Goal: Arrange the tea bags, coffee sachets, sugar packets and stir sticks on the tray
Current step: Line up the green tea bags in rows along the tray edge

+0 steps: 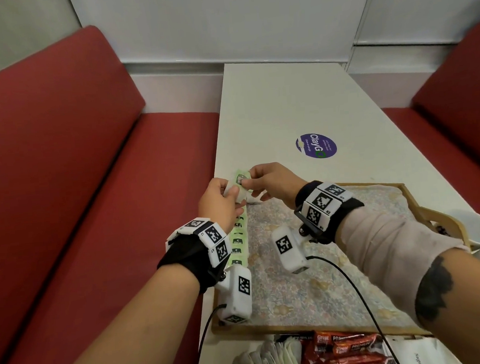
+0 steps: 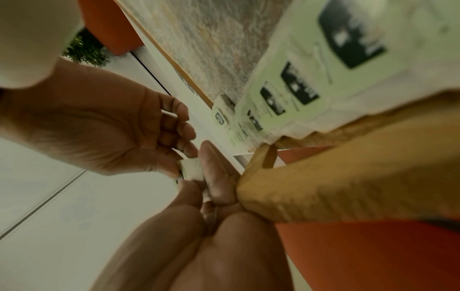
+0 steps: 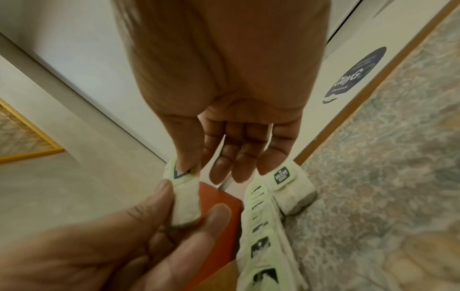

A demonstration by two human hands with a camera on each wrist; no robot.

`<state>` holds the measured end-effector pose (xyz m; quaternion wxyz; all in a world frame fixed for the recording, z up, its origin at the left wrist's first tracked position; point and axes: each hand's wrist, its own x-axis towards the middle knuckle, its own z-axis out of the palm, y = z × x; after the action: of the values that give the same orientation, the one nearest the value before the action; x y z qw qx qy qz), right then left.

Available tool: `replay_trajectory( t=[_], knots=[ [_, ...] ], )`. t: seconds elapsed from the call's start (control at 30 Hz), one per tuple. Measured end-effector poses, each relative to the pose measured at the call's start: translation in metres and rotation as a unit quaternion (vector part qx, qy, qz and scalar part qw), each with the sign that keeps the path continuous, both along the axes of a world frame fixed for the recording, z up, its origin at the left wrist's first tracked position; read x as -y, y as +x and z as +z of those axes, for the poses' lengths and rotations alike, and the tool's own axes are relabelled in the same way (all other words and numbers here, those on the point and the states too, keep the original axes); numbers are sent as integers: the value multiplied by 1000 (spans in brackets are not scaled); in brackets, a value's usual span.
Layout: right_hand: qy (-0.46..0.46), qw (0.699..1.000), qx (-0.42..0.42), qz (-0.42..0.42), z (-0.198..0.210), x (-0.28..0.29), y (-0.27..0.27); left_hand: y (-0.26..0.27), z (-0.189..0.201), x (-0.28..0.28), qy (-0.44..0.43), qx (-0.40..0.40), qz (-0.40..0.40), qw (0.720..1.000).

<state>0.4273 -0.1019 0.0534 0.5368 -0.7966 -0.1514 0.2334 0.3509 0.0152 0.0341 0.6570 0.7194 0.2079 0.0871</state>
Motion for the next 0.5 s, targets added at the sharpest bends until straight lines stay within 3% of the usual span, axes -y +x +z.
replay_trajectory(
  t=[0.23, 0.37, 0.5],
  knots=[
    [15, 999, 14, -37, -3, 6, 6, 1, -2, 2, -15, 11, 14, 1000],
    [-36, 995, 28, -90, -13, 10, 13, 2, -2, 1, -23, 12, 13, 1000],
    [-104, 990, 28, -89, -28, 10, 16, 1, -2, 1, -26, 4, 15, 1000]
  ],
)
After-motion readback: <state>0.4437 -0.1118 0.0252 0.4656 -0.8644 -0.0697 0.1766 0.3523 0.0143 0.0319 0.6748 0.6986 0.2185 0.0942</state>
